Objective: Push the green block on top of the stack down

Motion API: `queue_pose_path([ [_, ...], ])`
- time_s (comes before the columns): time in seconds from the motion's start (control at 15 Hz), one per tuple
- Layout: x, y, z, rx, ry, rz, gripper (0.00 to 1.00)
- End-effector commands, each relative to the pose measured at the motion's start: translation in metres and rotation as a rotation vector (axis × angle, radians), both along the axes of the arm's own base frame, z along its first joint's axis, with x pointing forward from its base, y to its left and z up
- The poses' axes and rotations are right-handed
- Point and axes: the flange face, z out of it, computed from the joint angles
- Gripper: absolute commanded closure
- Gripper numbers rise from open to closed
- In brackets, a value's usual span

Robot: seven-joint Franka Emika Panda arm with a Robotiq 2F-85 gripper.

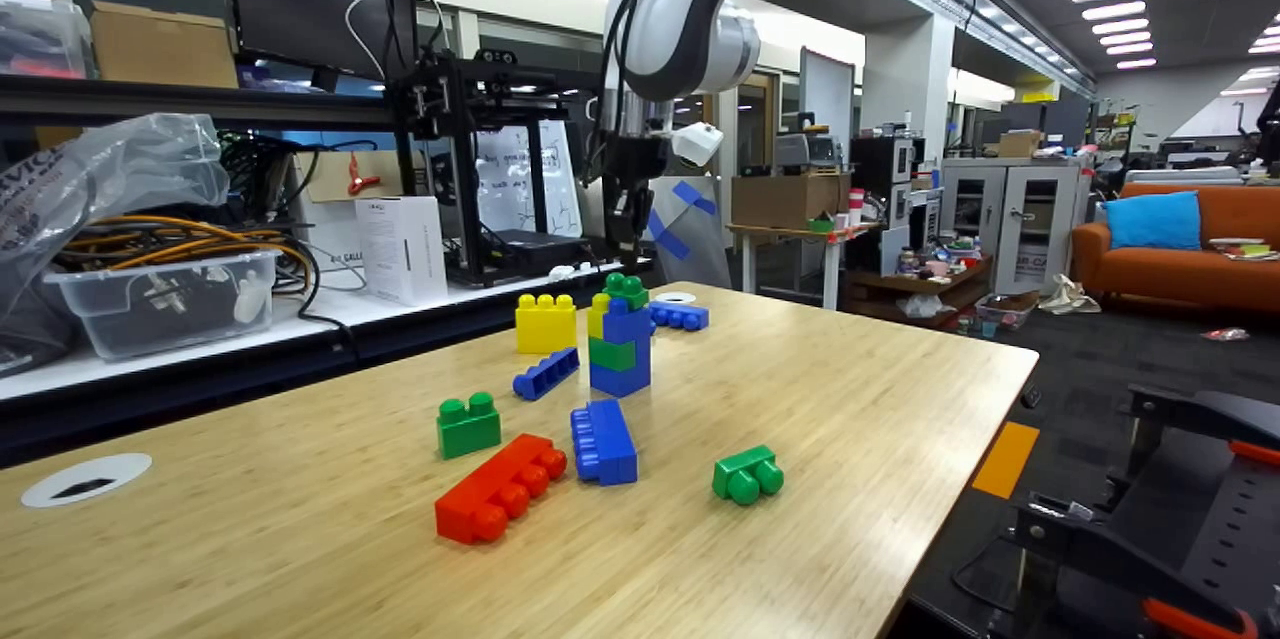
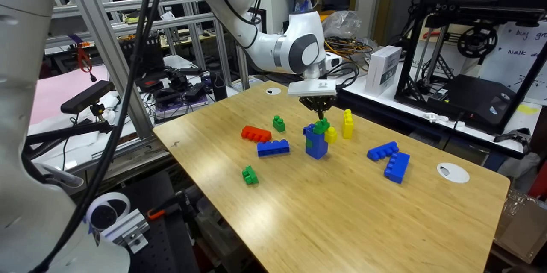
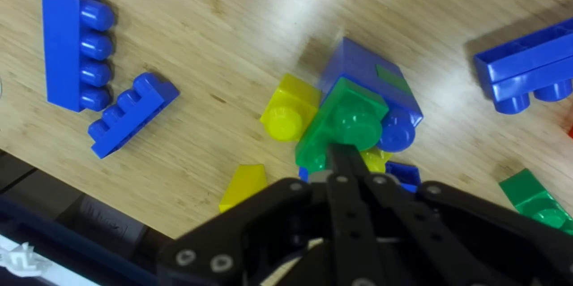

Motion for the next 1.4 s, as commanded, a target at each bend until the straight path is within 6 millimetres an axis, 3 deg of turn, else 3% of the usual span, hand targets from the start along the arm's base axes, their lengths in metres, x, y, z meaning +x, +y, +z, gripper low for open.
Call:
queue_pose_path([
  [0.0,0.009,-0.001,-0.002,0.002,-0.018,0.026,1.0],
  [0.4,0.012,-0.001,-0.023,0.006,0.013,0.025,1.0],
  [1.33,0.013,0.002,-0.032,0.008,0.031,0.03,1.0],
])
